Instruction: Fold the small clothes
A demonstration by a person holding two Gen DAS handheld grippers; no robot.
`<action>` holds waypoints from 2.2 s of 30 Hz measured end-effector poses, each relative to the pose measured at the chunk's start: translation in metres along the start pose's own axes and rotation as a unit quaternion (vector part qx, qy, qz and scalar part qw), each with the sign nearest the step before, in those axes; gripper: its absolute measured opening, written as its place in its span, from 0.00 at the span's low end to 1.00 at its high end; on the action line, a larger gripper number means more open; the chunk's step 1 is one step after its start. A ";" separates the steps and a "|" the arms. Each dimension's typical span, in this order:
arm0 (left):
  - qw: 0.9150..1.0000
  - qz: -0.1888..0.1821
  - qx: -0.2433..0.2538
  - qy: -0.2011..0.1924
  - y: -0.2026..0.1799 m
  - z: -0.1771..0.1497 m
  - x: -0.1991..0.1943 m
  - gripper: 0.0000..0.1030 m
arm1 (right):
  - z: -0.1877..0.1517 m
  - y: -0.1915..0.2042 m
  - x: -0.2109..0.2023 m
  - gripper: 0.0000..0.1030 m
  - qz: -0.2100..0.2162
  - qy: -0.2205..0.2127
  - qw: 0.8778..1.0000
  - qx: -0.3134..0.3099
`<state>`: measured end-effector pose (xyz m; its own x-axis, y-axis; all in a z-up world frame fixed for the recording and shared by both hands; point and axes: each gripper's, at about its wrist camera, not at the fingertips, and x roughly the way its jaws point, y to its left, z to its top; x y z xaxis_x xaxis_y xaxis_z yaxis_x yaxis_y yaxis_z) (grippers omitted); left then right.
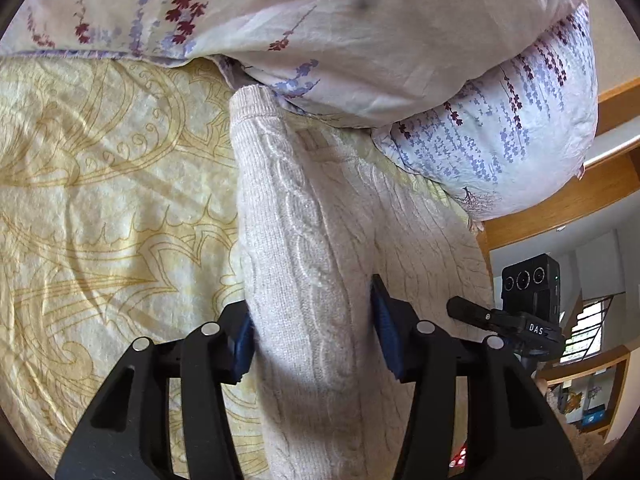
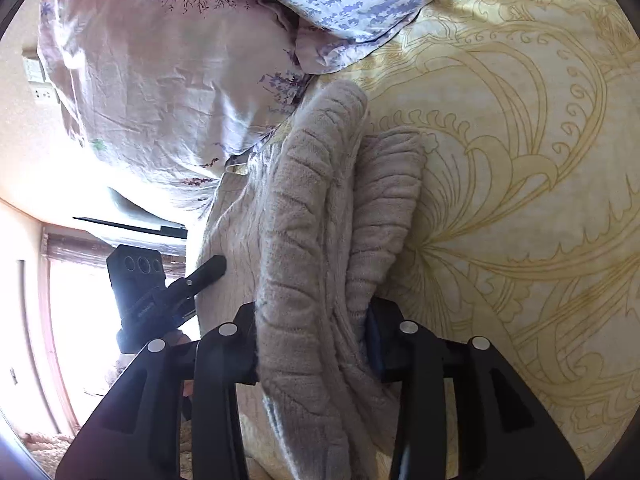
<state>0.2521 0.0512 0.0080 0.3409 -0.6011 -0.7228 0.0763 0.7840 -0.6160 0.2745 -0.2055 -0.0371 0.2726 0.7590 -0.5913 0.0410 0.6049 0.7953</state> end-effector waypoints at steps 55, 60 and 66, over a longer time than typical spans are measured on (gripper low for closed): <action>0.940 0.157 0.282 -0.108 -0.025 -0.149 -0.083 0.54 | -0.082 0.008 -0.092 0.52 -0.111 -0.082 0.987 -0.077; 0.937 0.178 0.286 -0.089 -0.023 -0.156 -0.060 0.30 | -0.090 0.017 -0.078 0.24 -0.146 -0.072 0.981 -0.105; 0.947 0.197 0.236 -0.096 -0.011 -0.142 -0.058 0.23 | -0.095 0.017 -0.082 0.11 -0.177 -0.093 0.976 -0.092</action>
<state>0.0984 0.0556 0.0123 0.5914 -0.2442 -0.7685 0.3030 0.9505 -0.0689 0.1617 -0.2344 0.0118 0.4429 0.4487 -0.7762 -0.0047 0.8669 0.4984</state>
